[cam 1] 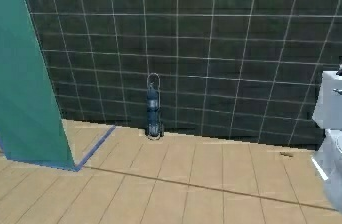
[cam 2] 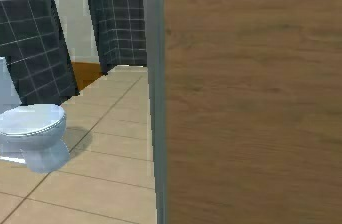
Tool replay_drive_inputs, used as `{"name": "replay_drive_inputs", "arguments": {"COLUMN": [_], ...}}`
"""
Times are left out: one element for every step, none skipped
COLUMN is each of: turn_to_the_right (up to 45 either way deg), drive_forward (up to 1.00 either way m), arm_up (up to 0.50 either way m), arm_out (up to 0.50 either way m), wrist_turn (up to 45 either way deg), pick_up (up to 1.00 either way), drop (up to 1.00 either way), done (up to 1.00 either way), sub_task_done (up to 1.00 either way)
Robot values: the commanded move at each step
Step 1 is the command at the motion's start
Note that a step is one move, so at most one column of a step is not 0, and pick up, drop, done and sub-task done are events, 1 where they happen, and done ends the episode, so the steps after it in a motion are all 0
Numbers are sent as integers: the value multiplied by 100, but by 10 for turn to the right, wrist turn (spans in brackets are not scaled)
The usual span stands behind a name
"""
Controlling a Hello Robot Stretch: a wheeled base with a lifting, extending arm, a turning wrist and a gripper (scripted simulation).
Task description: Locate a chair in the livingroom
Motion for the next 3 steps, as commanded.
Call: {"name": "replay_drive_inputs", "arguments": {"turn_to_the_right": [0,450,240], "drive_forward": [35,0,0], "arm_up": [0,0,0], "arm_out": [0,0,0], "wrist_turn": [0,0,0], "pick_up": [0,0,0], "drop": [0,0,0], "done": [0,0,0], "sub_task_done": [0,0,0]}}
